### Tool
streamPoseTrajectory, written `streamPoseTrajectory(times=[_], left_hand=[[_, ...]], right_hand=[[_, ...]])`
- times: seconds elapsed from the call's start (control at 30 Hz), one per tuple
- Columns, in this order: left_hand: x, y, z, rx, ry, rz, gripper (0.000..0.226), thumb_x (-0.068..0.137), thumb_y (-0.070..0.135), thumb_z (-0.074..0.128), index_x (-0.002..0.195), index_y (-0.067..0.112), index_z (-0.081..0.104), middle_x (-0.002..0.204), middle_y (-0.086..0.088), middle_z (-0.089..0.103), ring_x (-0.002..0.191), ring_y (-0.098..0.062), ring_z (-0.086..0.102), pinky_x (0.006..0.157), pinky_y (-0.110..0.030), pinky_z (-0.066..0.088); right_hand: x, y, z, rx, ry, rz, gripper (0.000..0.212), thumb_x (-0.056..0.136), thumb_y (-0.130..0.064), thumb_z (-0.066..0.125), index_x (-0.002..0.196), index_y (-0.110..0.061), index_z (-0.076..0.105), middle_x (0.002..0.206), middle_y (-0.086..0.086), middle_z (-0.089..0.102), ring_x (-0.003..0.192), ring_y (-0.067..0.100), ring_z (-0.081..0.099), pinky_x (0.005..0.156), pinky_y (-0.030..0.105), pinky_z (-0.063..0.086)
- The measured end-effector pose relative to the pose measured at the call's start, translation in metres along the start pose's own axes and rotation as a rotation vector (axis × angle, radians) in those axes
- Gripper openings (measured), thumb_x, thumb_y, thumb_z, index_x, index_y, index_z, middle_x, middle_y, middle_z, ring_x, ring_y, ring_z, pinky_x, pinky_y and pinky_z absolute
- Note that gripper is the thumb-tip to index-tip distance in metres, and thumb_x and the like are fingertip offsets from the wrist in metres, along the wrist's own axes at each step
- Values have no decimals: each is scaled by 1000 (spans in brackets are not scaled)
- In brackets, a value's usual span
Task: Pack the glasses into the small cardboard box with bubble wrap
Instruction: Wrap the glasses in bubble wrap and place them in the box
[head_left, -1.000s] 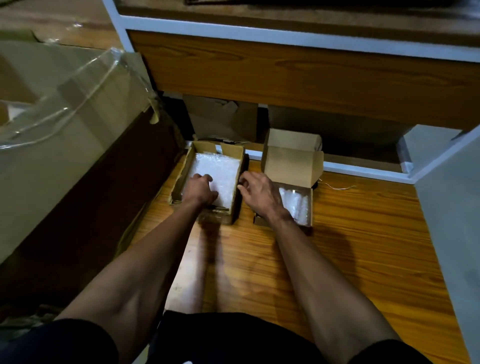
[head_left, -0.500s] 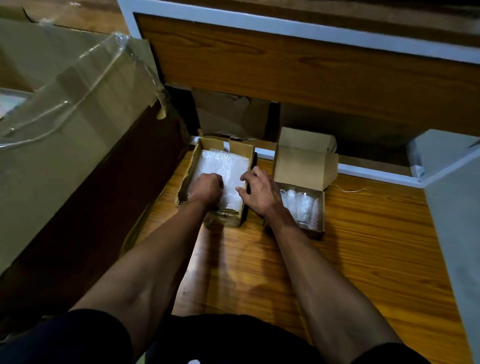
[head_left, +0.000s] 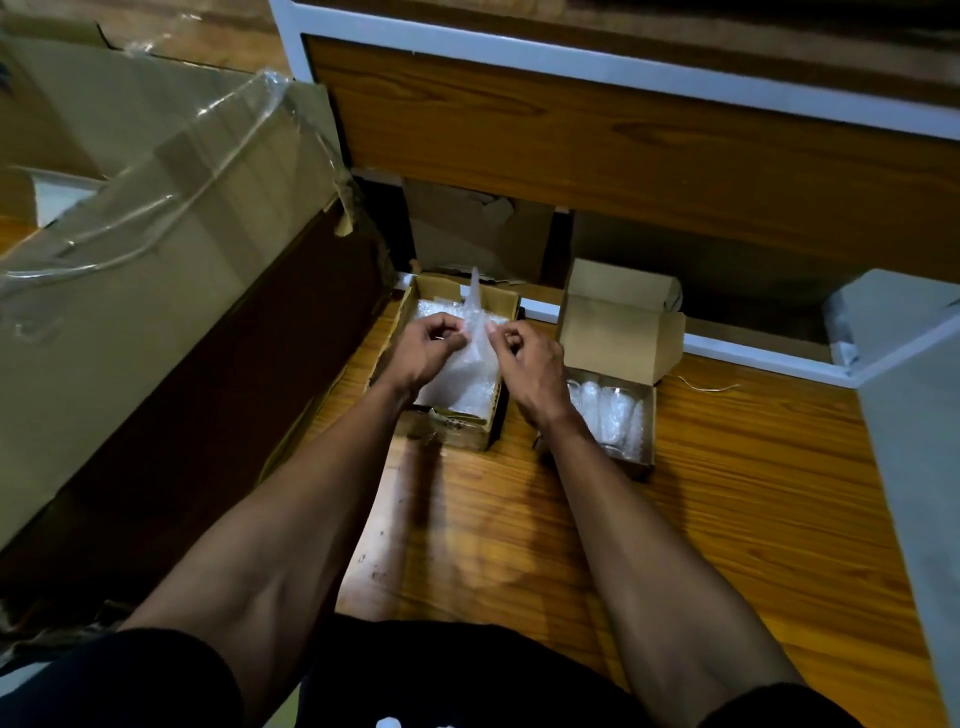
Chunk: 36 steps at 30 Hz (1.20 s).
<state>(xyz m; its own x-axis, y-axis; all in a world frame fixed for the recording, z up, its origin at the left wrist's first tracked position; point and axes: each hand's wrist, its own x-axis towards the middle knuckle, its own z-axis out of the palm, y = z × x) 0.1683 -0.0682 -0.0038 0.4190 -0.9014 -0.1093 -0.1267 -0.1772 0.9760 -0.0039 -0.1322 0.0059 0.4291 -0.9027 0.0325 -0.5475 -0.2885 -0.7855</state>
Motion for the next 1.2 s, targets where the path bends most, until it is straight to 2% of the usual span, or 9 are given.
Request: streamPoseTrajectory(times=[0.17, 0.3, 0.4, 0.53, 0.6, 0.73, 0.93, 1.07, 1.2], left_hand=[[-1, 23, 25, -17, -173, 18, 16, 95, 5, 71, 110, -1, 75, 111, -23, 75, 99, -18, 69, 94, -29, 55], [-2, 39, 44, -2, -197, 45, 17, 98, 2, 64, 107, -1, 78, 106, -10, 78, 94, -3, 70, 83, -13, 48], [-1, 40, 50, -21, -72, 24, 10, 93, 25, 74, 93, 17, 80, 104, 0, 80, 99, -7, 72, 88, -25, 49], [4, 40, 53, -112, 50, -85, 48, 79, 55, 86, 109, 20, 73, 105, 0, 76, 89, -14, 67, 81, -30, 52], [1, 45, 58, -204, -43, -217, 56, 84, 50, 85, 121, 14, 64, 105, -2, 72, 76, -9, 65, 73, -27, 54], [-5, 49, 74, -311, -220, -260, 33, 96, 13, 75, 123, 2, 61, 94, -3, 75, 65, -6, 71, 57, -20, 54], [-6, 47, 86, -255, -304, -216, 35, 95, 12, 76, 127, 0, 69, 114, -15, 78, 105, -33, 76, 86, -43, 64], [-7, 50, 92, -227, -298, -186, 35, 94, 11, 77, 128, 6, 70, 117, -12, 78, 107, -31, 76, 91, -46, 62], [-7, 52, 95, -224, -297, -136, 23, 97, 0, 69, 117, 9, 72, 113, -11, 77, 100, -23, 73, 83, -33, 61]], right_hand=[[9, -11, -17, 121, 28, 97, 67, 92, -76, 54, 108, -15, 74, 91, -3, 68, 85, 15, 61, 73, 30, 45], [16, 3, -38, 214, 88, 244, 29, 94, -40, 67, 111, -18, 76, 98, -1, 73, 94, 23, 69, 72, 30, 48], [14, 19, -57, 431, 95, 334, 19, 93, -34, 66, 88, -17, 74, 92, 7, 79, 90, 32, 75, 83, 51, 62], [-2, 28, -82, 772, -30, 342, 17, 102, -16, 63, 112, -6, 72, 109, 20, 77, 105, 40, 74, 99, 62, 56], [-10, 27, -92, 857, -71, 338, 16, 106, -13, 58, 117, -7, 68, 113, 18, 76, 107, 36, 74, 99, 56, 57], [-25, 34, -101, 899, -133, 341, 18, 107, -13, 56, 123, -14, 64, 118, 15, 76, 107, 33, 75, 92, 52, 62], [-30, 51, -113, 761, -76, 328, 62, 85, -37, 85, 137, -12, 62, 131, 12, 71, 121, 29, 69, 106, 56, 53], [-26, 62, -126, 709, -31, 329, 22, 97, -10, 71, 118, -18, 69, 121, 12, 74, 114, 30, 71, 104, 55, 55], [-29, 65, -135, 714, -36, 310, 18, 97, -5, 68, 111, -16, 69, 120, 11, 74, 111, 27, 72, 88, 38, 62]])
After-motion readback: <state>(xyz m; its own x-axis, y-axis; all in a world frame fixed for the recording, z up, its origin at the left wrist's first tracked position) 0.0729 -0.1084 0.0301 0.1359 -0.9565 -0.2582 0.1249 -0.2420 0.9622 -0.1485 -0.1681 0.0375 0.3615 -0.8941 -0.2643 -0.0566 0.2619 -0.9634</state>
